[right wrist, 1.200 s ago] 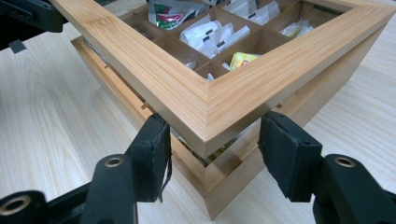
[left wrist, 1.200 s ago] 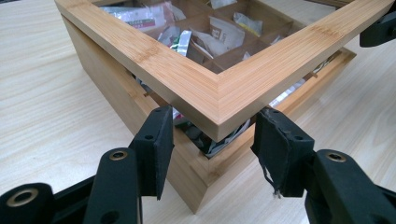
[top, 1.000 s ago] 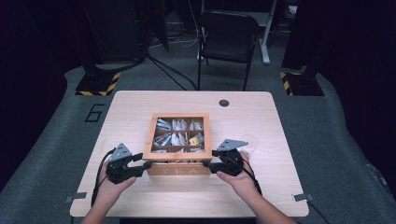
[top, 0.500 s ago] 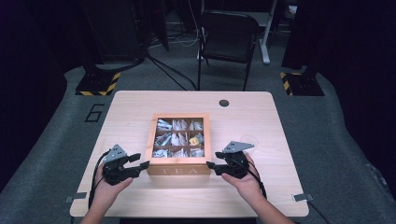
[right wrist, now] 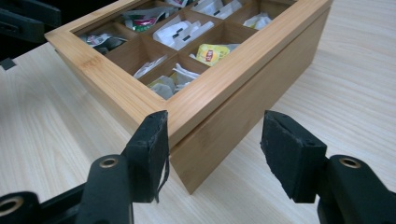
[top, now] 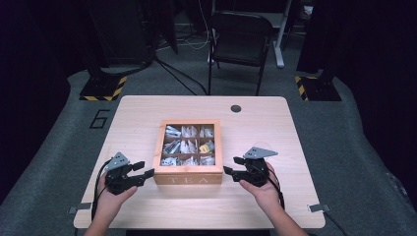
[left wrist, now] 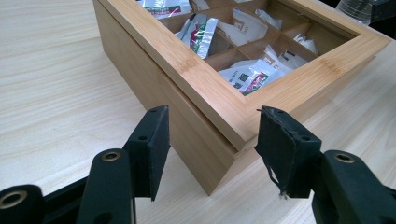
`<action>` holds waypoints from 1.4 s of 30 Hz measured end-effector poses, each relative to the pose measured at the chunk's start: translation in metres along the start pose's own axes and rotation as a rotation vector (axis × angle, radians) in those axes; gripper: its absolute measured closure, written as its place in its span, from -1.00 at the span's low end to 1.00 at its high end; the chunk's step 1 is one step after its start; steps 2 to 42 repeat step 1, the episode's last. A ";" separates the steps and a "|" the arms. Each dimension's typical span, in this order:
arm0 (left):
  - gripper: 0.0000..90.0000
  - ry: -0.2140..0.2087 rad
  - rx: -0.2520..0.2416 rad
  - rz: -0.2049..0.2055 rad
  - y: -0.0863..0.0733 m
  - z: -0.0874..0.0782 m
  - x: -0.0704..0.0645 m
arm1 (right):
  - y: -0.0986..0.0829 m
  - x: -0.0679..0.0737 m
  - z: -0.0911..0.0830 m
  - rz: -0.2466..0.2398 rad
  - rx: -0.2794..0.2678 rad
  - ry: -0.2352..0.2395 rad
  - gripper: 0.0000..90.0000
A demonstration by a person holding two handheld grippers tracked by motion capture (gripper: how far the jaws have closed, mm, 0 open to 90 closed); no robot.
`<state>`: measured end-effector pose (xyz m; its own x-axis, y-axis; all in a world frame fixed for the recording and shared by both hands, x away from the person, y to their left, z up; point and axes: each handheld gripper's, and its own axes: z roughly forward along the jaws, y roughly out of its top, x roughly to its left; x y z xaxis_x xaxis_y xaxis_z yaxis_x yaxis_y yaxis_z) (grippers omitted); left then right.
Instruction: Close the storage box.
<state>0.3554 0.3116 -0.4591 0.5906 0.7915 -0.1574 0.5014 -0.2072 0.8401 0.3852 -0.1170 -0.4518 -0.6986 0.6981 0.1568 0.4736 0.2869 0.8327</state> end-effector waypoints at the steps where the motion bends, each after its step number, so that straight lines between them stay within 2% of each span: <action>1: -0.03 -0.001 0.003 0.003 0.000 0.000 0.000 | 0.000 -0.001 -0.001 -0.001 -0.002 -0.002 -0.09; 42: -0.03 -0.001 0.003 0.003 0.000 0.000 0.000 | 0.000 -0.001 -0.001 -0.001 -0.002 -0.002 -0.09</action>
